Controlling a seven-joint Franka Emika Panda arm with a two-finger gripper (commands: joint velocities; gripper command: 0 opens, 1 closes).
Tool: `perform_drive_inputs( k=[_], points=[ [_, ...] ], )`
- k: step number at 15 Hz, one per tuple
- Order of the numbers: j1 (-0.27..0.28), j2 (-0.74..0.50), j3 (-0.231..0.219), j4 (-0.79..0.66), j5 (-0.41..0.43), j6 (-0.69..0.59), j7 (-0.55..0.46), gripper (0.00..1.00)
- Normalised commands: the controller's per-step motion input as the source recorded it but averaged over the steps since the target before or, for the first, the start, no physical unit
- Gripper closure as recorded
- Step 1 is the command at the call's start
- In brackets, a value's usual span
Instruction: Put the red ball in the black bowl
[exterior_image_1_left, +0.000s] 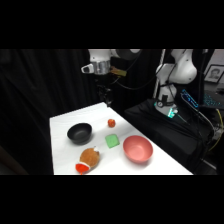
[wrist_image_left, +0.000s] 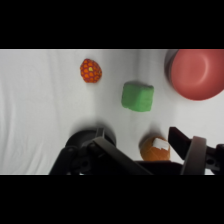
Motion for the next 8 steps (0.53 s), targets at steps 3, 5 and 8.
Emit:
perform_drive_inputs(
  k=[3,5,8],
  points=[
    [-0.017,-0.02,0.001,-0.03,-0.006,0.02,-0.01,0.00],
    [-0.044,-0.13,-0.027,-0.15,-0.032,0.11,-0.04,0.00],
    [-0.067,-0.24,-0.049,-0.30,-0.062,0.22,-0.07,0.00]
  ],
)
